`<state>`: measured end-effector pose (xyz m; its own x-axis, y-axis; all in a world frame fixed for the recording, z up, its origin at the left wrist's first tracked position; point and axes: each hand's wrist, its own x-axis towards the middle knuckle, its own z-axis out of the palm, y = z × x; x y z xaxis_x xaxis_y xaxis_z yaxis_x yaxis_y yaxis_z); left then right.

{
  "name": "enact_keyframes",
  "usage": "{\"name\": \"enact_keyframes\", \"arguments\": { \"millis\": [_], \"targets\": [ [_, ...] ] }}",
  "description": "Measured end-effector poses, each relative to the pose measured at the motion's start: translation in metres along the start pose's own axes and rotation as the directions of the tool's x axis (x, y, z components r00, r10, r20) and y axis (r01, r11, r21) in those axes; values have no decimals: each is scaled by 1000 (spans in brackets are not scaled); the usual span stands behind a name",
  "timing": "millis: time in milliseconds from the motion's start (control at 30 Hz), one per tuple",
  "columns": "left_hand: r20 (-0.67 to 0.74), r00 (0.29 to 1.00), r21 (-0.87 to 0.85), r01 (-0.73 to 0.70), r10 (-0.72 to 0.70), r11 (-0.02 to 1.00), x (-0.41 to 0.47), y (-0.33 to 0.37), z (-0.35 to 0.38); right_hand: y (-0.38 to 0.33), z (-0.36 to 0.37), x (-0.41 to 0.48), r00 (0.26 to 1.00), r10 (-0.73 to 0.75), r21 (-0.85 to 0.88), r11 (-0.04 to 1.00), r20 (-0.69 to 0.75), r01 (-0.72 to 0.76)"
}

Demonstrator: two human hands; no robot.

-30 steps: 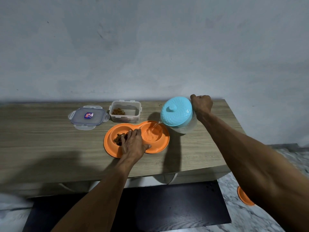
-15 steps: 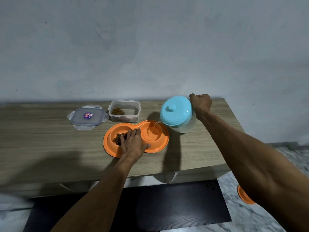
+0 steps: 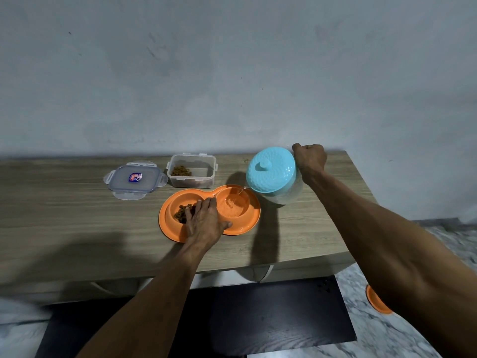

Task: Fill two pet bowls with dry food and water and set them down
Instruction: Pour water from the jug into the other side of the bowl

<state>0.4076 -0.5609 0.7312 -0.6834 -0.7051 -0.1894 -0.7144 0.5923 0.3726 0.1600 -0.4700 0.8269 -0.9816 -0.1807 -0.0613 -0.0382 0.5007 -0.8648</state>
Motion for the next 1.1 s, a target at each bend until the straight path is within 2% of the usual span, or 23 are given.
{"name": "enact_keyframes", "arguments": {
  "millis": [1100],
  "targets": [
    [-1,1000,-12,-2,2,1000,-1,1,-1,0,0,0,1000,17,34,999,7,-17]
  ]
}}
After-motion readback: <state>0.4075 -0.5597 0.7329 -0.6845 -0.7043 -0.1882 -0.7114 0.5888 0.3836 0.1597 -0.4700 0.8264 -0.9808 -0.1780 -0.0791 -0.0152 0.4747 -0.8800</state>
